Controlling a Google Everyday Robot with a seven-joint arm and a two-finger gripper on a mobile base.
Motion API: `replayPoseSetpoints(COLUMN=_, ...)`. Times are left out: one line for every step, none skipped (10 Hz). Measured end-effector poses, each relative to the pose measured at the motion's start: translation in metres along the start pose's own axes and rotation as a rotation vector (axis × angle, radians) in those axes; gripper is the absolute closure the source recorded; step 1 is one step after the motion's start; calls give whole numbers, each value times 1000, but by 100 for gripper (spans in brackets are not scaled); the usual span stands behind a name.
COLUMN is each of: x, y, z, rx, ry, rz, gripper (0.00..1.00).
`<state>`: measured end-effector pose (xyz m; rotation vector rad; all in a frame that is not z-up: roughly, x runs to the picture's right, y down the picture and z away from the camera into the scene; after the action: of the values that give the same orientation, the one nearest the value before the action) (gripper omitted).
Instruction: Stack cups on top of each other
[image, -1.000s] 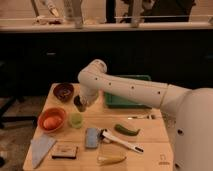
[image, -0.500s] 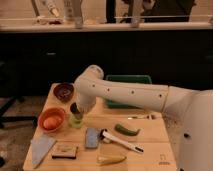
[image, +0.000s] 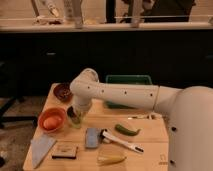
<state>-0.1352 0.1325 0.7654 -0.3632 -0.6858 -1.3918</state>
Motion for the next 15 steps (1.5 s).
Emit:
replayPoseSetpoints(x=1, y=0, z=6, rx=-1, ry=-10, rz=0, gripper=100)
replayPoseSetpoints(x=2, y=1, z=10, rx=0, ry=-17, rz=0, gripper=100)
replayPoseSetpoints(x=5, y=3, z=17, rx=2, ry=-26, rz=2, gripper=100)
replayPoseSetpoints(x=8, y=6, z=21, rx=3, ry=-31, rz=7, gripper=100)
replayPoseSetpoints(x=12, y=10, z=26, rx=5, ry=-35, rz=13, gripper=100)
replayPoseSetpoints(x=15, y=15, z=32, rx=6, ry=-43, rz=24, gripper=100)
replayPoseSetpoints(x=17, y=19, z=38, rx=6, ry=-51, rz=34, gripper=99)
replayPoseSetpoints(x=19, y=24, z=42, rx=3, ry=-62, rz=43, gripper=97)
replayPoseSetpoints(x=19, y=24, z=41, rx=4, ry=-62, rz=43, gripper=97)
replayPoseSetpoints(x=19, y=24, z=42, rx=3, ry=-63, rz=42, gripper=97)
replayPoseSetpoints(x=19, y=24, z=42, rx=3, ry=-62, rz=41, gripper=97)
replayPoseSetpoints(x=19, y=24, z=42, rx=3, ry=-63, rz=41, gripper=97)
replayPoseSetpoints(x=19, y=24, z=42, rx=3, ry=-62, rz=42, gripper=97)
replayPoseSetpoints(x=19, y=24, z=42, rx=3, ry=-62, rz=42, gripper=97)
replayPoseSetpoints(x=19, y=24, z=42, rx=3, ry=-62, rz=42, gripper=97)
